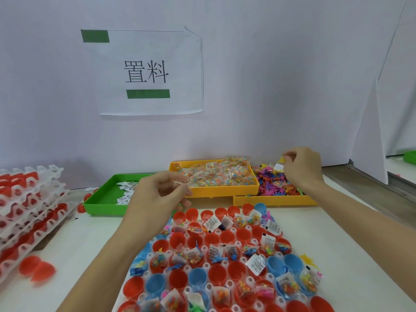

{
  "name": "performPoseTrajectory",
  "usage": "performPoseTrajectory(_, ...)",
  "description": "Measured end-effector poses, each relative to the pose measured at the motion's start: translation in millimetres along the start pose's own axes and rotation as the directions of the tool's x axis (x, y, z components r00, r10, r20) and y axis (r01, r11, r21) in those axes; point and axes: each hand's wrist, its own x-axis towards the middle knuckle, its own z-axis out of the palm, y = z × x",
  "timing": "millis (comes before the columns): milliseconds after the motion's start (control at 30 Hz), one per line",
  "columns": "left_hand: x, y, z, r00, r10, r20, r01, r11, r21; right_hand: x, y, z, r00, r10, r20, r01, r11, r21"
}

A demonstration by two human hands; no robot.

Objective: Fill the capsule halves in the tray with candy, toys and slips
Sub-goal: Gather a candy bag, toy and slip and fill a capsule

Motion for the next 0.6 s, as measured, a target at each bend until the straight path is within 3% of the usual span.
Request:
performPoseTrajectory(133, 1.0, 0.8, 0.5, 0.995, -0.08, 0.059, 0.091, 0.97, -0.225, -27.6, -42.7, -12.0, 0.987, -0.098, 0.129, 0.049, 0.938, 0.342)
performPoseTrajectory(267, 0.5, 0.9, 3.1, 0.988, -0.12, 0.1, 0.147, 0.933, -0.329, -66.2, -93.2, -23.6, 0.863, -0.347, 0.368, 0.03, 0.762, 0.647)
performPoseTrajectory(433, -0.7, 1.1, 5.6, 0.984, -0.117, 0.138, 0.163, 0.901, -0.401, -96.5, -124.9, -20.3, 0.745, -0.48, 0.464, -0.004, 0.692, 0.722)
performPoseTrajectory(600, -1.3, 1.0, 7.3, 0.976, -0.139, 0.165, 0.202, 0.857, -0.475, -102.6, -127.1, -14.1, 0.784, -0.427, 0.451, -0.008, 0.719, 0.695)
